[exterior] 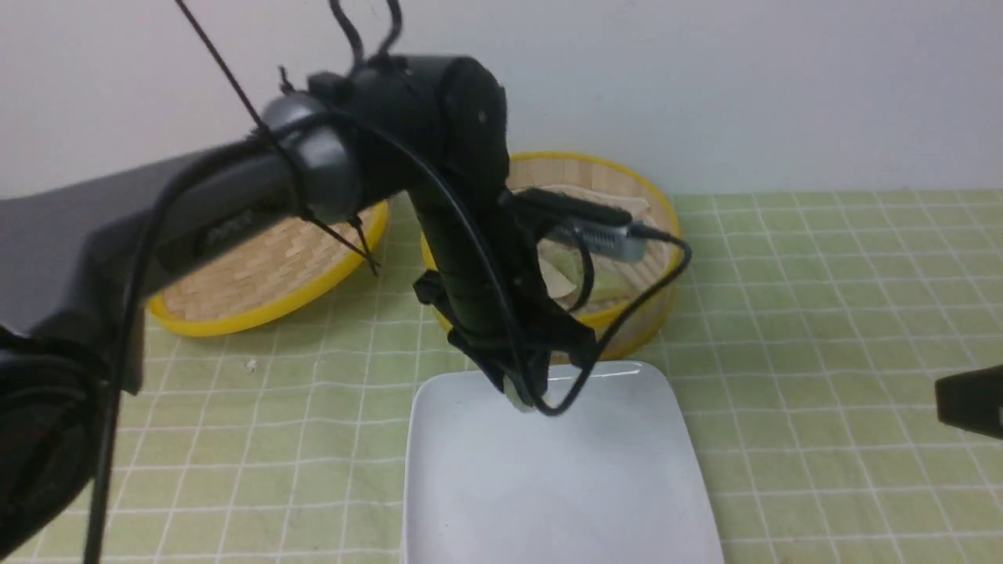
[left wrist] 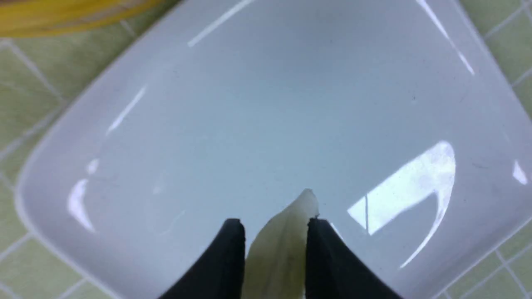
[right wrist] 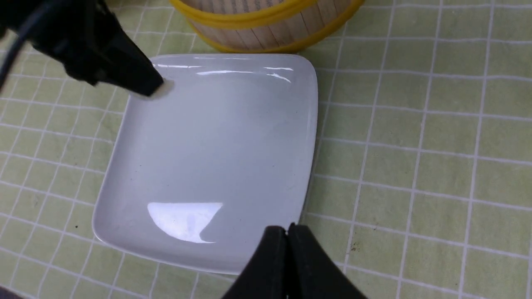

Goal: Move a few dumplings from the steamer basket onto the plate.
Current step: Use the left arm to put the dumpling into the plate, then use the right arm to grab a dumpling from inside the steamer

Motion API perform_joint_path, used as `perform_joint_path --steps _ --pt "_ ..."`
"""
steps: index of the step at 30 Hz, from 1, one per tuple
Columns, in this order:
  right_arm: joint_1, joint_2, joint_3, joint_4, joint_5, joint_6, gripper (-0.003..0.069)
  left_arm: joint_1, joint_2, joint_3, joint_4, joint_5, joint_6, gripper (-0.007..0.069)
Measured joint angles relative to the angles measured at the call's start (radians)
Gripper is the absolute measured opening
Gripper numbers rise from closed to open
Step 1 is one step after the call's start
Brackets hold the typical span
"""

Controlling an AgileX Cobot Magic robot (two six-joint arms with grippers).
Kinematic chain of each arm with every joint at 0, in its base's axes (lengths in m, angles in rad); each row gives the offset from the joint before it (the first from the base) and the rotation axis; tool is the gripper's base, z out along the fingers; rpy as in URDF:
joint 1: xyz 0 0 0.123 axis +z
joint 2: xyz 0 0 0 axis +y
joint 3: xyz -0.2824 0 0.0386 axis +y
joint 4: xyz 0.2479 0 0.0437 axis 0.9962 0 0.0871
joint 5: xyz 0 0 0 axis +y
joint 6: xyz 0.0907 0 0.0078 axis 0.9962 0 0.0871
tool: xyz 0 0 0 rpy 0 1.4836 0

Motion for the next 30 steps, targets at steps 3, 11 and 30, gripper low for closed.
perform_joint_path --steps 3,11,30 --pt "0.000 0.000 0.000 0.000 0.000 -0.004 -0.0015 -0.019 0.056 0.000 0.004 -0.001 0.010 0.0165" --pt "0.000 0.000 0.000 0.000 -0.049 -0.019 -0.0015 -0.023 0.099 -0.003 0.039 -0.004 0.005 0.0322" --pt "0.091 0.705 -0.604 -0.016 -0.023 -0.191 -0.0006 0.013 -0.420 0.164 0.281 0.005 -0.165 -0.0006"
